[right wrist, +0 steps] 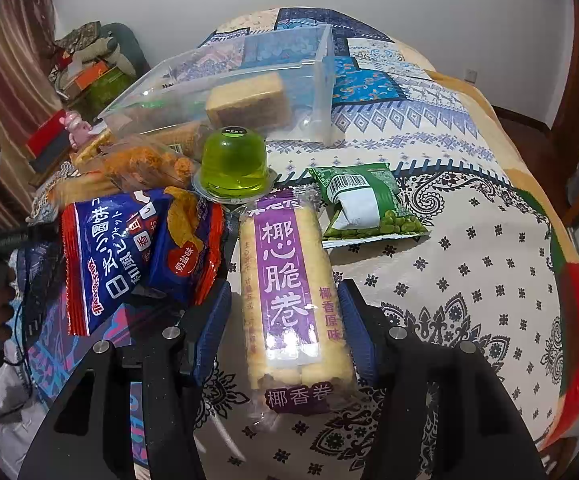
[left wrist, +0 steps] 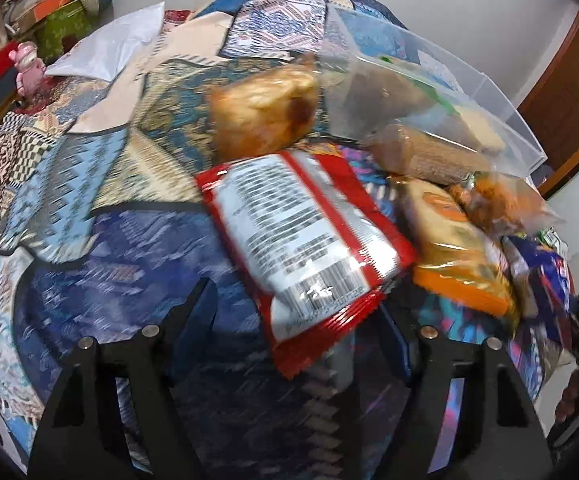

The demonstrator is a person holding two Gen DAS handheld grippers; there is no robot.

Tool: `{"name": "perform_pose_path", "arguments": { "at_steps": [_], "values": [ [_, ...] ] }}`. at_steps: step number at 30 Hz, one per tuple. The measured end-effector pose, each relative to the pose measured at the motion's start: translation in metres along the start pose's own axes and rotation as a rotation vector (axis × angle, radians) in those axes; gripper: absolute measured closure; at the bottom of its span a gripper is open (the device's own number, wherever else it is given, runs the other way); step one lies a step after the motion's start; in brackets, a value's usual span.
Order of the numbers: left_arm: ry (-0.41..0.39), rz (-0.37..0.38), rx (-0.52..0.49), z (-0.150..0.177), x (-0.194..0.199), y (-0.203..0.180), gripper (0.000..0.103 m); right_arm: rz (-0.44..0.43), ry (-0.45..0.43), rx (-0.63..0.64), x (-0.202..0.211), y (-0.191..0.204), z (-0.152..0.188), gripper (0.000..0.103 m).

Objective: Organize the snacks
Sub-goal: 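Grasp the red snack packet with the left tool while the right tool grasps the purple coconut-roll pack, then carry both held packets into the clear box and release them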

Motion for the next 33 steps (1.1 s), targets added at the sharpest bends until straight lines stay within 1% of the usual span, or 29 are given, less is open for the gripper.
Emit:
{"name": "perform_pose_path", "arguments": {
  "at_steps": [2, 5, 6, 7, 9, 10, 11, 12, 13, 14, 16, 19, 22, 24, 26, 28, 30, 32, 33],
  "values": [
    [0.002, 0.011, -0.003, 0.002, 0.008, 0.006, 0.030, 0.006, -0.001, 0.004, 0.000, 0.000, 0.001, 0.051],
    [-0.010, 0.061, 0.019, -0.003, 0.022, 0.009, 0.030, 0.010, 0.001, 0.007, 0.000, 0.001, 0.001, 0.051],
    [-0.014, 0.079, 0.032, -0.005, 0.027, 0.009, 0.030, 0.009, 0.002, 0.005, 0.000, 0.001, 0.000, 0.051],
    [-0.024, 0.116, 0.046, -0.008, 0.035, 0.006, 0.030, 0.006, 0.003, 0.001, 0.000, 0.001, 0.000, 0.051],
    [-0.038, 0.174, 0.046, -0.013, 0.046, -0.001, 0.030, -0.001, 0.004, -0.005, 0.001, 0.001, 0.000, 0.051],
    [-0.047, 0.183, 0.042, -0.015, 0.051, -0.006, 0.029, -0.003, 0.004, -0.007, 0.001, 0.001, 0.000, 0.051],
    [-0.056, 0.181, 0.039, -0.018, 0.054, -0.008, 0.027, -0.003, 0.003, -0.006, 0.001, 0.001, 0.000, 0.052],
    [-0.062, 0.172, 0.039, -0.020, 0.055, -0.009, 0.024, 0.002, 0.003, -0.005, 0.001, 0.001, 0.001, 0.053],
    [-0.062, 0.162, 0.041, -0.022, 0.053, -0.010, 0.019, 0.010, 0.004, 0.000, 0.000, 0.000, 0.001, 0.057],
    [-0.058, 0.148, 0.048, -0.025, 0.049, -0.010, 0.017, 0.016, 0.003, 0.002, 0.000, 0.000, 0.001, 0.058],
    [-0.042, 0.121, 0.062, -0.027, 0.038, -0.008, 0.017, 0.014, -0.002, -0.001, 0.001, 0.000, 0.001, 0.058],
    [-0.009, 0.075, 0.119, -0.029, 0.013, 0.000, 0.015, 0.012, -0.009, -0.008, 0.003, 0.000, 0.002, 0.059],
    [0.041, 0.081, 0.164, -0.024, -0.008, 0.001, 0.015, 0.003, -0.008, -0.010, 0.005, 0.002, 0.004, 0.059],
    [0.029, 0.055, 0.137, -0.024, -0.012, -0.003, 0.012, -0.001, -0.007, -0.011, 0.006, 0.002, 0.005, 0.059],
    [0.019, 0.028, 0.081, -0.024, -0.016, -0.011, 0.012, -0.005, -0.006, -0.012, 0.007, 0.002, 0.006, 0.059],
    [0.007, -0.016, 0.027, -0.021, -0.019, -0.016, 0.012, -0.009, -0.006, -0.016, 0.008, 0.002, 0.006, 0.059],
    [-0.020, -0.033, 0.003, -0.019, -0.018, -0.019, 0.014, -0.013, -0.008, -0.020, 0.010, 0.003, 0.006, 0.059],
    [-0.033, -0.016, -0.002, -0.017, -0.013, -0.020, 0.029, -0.016, -0.014, -0.023, 0.013, 0.005, 0.006, 0.059],
    [-0.037, -0.015, -0.006, -0.015, -0.010, -0.022, 0.030, -0.016, -0.017, -0.023, 0.014, 0.005, 0.005, 0.059]
  ]
}}
Point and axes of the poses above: each gripper's, at about its wrist camera, not at the fingertips, and x roughly against the way its jaws point, y to its left, z to its underside, the point moved 9 cm from there along -x, roughly the way its jaws point, and after that the axes turned 2 degrees about -y, right-handed, at the moved point
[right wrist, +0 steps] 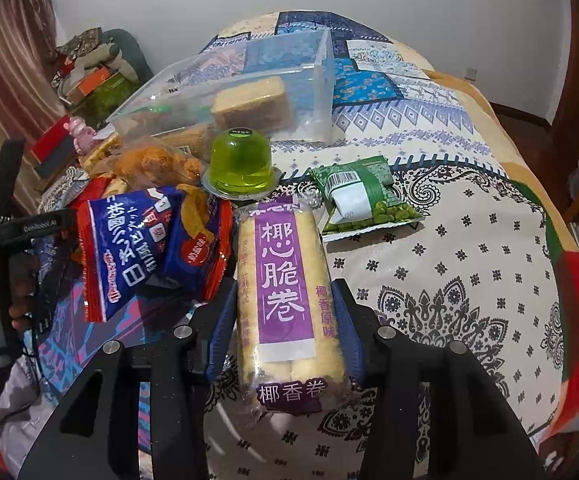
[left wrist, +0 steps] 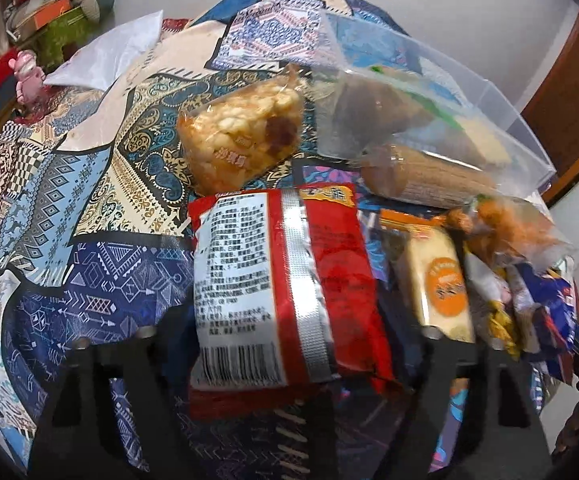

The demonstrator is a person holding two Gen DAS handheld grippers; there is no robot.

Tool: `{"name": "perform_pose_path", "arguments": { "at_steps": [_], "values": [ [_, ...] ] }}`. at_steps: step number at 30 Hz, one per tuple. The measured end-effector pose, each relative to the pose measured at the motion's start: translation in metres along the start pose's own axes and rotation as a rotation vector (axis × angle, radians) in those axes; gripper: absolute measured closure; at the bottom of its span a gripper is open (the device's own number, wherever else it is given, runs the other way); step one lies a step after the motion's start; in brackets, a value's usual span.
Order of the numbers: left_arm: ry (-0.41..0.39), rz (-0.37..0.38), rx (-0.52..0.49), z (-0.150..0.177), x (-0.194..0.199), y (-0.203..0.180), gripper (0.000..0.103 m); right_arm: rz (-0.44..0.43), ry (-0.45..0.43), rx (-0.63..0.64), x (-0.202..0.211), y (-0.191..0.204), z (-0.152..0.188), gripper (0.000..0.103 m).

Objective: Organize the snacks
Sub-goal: 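Carry both held packets into the clear box and release them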

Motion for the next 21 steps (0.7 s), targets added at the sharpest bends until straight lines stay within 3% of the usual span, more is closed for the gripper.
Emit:
{"name": "perform_pose_path", "arguments": {
  "at_steps": [2, 10, 21],
  "values": [
    [-0.005, -0.001, -0.013, 0.004, 0.004, 0.000, 0.037, -0.002, -0.009, 0.003, 0.004, 0.002, -0.001, 0.059],
    [-0.087, -0.048, -0.128, 0.009, 0.045, -0.012, 0.037, -0.024, -0.076, -0.013, 0.027, 0.003, -0.015, 0.060],
    [-0.238, 0.057, -0.152, -0.056, 0.096, -0.051, 0.037, -0.040, -0.224, 0.032, 0.051, 0.020, -0.077, 0.060]
  ]
}}
Point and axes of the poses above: each gripper's, at about its wrist camera, not at the fingertips, and x roughly against the way its jaws point, y to its left, z to its underside, the point moved 9 cm from there along -x, roughly the way its jaws point, and after that the axes turned 2 degrees about -y, right-handed, at the moved point
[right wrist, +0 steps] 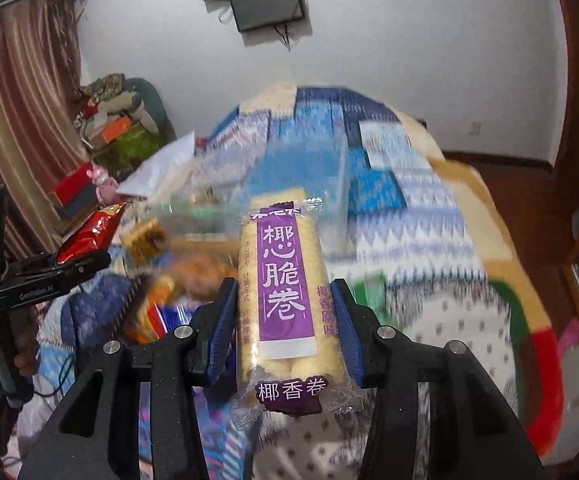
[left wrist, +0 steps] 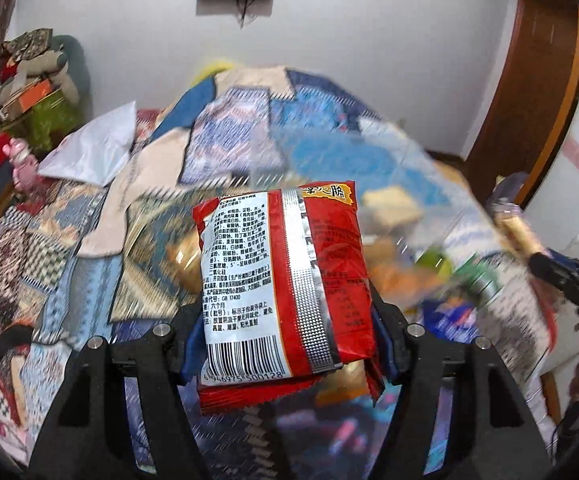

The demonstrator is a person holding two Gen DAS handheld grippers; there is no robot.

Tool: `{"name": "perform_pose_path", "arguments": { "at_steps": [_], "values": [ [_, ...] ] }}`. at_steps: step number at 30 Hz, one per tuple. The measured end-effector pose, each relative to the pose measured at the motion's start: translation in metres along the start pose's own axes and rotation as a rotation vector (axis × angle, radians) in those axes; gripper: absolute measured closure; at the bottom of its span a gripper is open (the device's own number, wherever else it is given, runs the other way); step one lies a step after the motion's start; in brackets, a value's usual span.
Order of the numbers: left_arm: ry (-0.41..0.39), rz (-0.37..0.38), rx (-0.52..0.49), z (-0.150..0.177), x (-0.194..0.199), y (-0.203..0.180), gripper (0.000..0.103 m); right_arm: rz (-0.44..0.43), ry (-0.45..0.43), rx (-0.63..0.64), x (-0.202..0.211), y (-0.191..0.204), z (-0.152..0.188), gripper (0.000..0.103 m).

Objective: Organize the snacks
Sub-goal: 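Carry both held packets into the clear box and release them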

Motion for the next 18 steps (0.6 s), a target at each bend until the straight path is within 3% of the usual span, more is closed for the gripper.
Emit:
{"name": "perform_pose_path", "arguments": {
  "at_steps": [10, 18],
  "values": [
    [-0.048, 0.094, 0.017, -0.064, -0.030, -0.039, 0.037, 0.004, -0.101, 0.030, -0.036, 0.007, -0.063, 0.060],
    [0.029, 0.113, 0.002, -0.082, -0.093, -0.061, 0.037, 0.021, -0.074, 0.036, -0.076, -0.003, -0.083, 0.060]
  ]
}}
Point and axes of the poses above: each gripper's, at about its wrist camera, not at the fingertips, and x roughly against the way its jaws point, y to its left, z to its underside, the point moved 9 cm from there along -x, roughly the way its jaws point, and after that the axes turned 2 degrees about -y, right-handed, at the moved point
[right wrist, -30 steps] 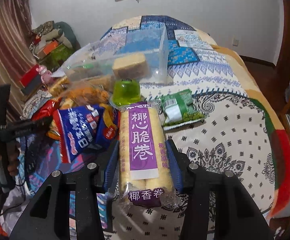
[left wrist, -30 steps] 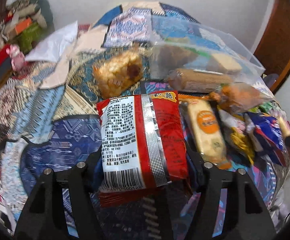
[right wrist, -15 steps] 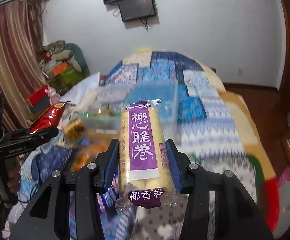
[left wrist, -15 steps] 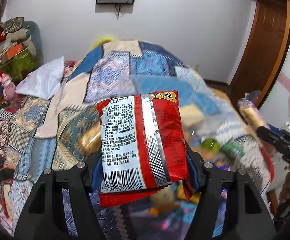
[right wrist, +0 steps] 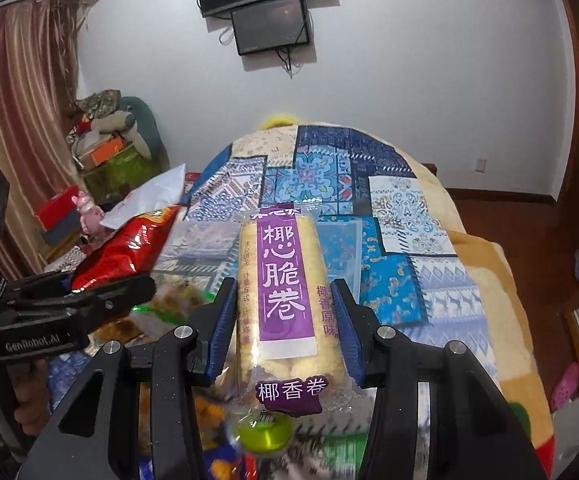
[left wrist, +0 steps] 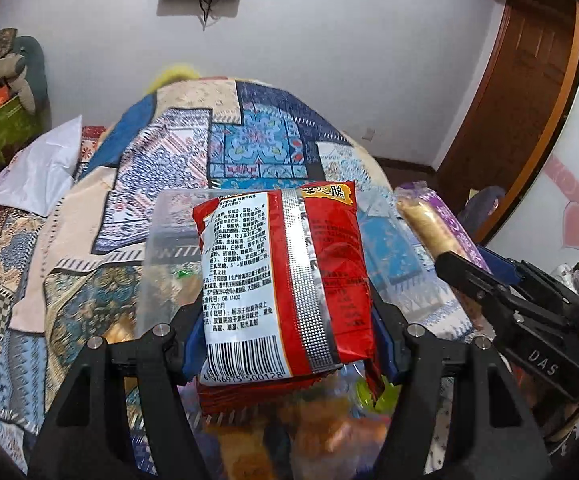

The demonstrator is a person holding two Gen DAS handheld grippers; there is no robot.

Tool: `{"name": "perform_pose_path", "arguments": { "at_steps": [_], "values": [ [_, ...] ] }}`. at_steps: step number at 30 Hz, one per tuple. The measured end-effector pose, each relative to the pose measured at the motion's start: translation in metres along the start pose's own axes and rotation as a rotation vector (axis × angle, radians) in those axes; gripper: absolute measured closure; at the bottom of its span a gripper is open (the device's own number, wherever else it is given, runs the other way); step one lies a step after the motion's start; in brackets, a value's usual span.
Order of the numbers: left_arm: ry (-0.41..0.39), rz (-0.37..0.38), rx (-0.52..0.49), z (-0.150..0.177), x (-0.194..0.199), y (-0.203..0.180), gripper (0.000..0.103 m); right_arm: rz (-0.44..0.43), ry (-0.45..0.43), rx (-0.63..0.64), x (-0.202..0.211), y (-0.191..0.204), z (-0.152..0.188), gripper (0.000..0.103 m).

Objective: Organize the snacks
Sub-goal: 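Carry both held packets into the clear box and release them, then grasp the clear peanut bag with the left tool while the right tool grasps the green pea packet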

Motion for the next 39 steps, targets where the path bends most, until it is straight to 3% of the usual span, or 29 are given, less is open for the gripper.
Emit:
{"name": "perform_pose_path", "arguments": {
  "at_steps": [10, 21, 26, 32, 35, 39],
  "values": [
    [0.119, -0.031, -0.034, 0.003, -0.070, 0.001, 0.037, 0.019, 0.110, 0.013, -0.052, -0.013, 0.016, 0.060],
    [0.161, -0.044, -0.062, 0.008, -0.080, -0.003, 0.031, 0.018, 0.128, 0.011, -0.053, -0.017, 0.020, 0.060],
    [0.134, -0.033, -0.048, 0.004, -0.063, -0.006, 0.023, 0.019, 0.133, 0.012, -0.041, -0.017, 0.018, 0.060],
    [0.077, -0.044, -0.056, -0.006, -0.019, 0.001, 0.021, 0.026, 0.086, 0.021, -0.011, -0.016, 0.005, 0.050],
    [0.030, -0.075, -0.071, -0.010, 0.013, 0.014, 0.012, 0.040, 0.055, 0.023, 0.007, -0.017, -0.001, 0.041],
    [0.002, -0.130, -0.077, -0.004, 0.046, 0.042, 0.009, 0.064, 0.031, 0.029, 0.028, -0.021, -0.001, 0.034]
  ]
}}
Point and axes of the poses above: each gripper's, at about its wrist camera, not at the fingertips, and x roughly against the way its jaws point, y to its left, z to its underside, the point moved 9 cm from there along -x, roughly the way its jaws point, and after that the axes turned 2 degrees about -y, right-handed, at the moved point
